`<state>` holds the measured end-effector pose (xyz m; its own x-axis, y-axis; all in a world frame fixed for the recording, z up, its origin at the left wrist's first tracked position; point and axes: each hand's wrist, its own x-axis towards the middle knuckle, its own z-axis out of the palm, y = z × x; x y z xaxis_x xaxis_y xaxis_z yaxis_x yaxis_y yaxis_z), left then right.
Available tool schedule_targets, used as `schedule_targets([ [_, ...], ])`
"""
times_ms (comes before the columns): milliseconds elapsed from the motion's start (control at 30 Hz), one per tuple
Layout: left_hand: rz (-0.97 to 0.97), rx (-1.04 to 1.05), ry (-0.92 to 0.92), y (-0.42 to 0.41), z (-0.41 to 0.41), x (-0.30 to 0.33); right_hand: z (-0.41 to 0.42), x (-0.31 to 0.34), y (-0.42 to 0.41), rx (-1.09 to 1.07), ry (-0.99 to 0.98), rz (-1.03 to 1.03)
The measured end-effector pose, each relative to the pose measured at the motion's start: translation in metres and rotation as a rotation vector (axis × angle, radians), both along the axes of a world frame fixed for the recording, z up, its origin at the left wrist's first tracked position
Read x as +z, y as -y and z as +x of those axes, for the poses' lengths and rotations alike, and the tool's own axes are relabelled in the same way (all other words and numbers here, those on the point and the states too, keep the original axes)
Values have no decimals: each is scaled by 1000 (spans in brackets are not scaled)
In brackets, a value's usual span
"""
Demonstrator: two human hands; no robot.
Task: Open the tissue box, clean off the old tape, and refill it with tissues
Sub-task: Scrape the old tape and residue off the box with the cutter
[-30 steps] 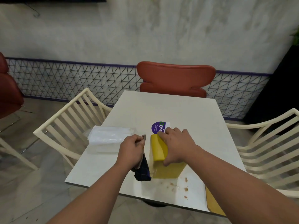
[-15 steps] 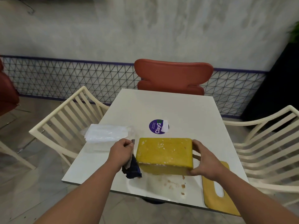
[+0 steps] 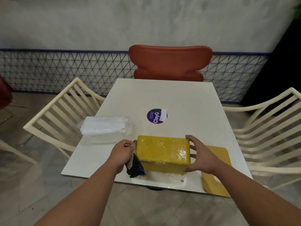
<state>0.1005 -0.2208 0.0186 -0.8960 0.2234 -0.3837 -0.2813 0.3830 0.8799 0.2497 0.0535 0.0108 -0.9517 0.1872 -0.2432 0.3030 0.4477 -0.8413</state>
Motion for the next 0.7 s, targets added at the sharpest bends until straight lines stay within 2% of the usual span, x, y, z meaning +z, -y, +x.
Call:
schedule_targets([
  [100, -5, -20, -6, -1, 3, 1, -6, 16, 1, 55, 38, 136],
  [267, 7, -11, -4, 1, 5, 2, -35, 42, 25, 282, 139, 656],
  [367, 17, -24, -14, 2, 7, 3, -55, 51, 52, 390, 162, 838],
  [467, -21, -68, -57, 3, 7, 7, -63, 50, 66, 435, 160, 965],
  [600, -243, -169, -322, 6, 3, 22, -59, 44, 68, 408, 148, 1001],
  [700, -319, -304, -491, 0, -6, 30, -58, 42, 72, 383, 136, 995],
])
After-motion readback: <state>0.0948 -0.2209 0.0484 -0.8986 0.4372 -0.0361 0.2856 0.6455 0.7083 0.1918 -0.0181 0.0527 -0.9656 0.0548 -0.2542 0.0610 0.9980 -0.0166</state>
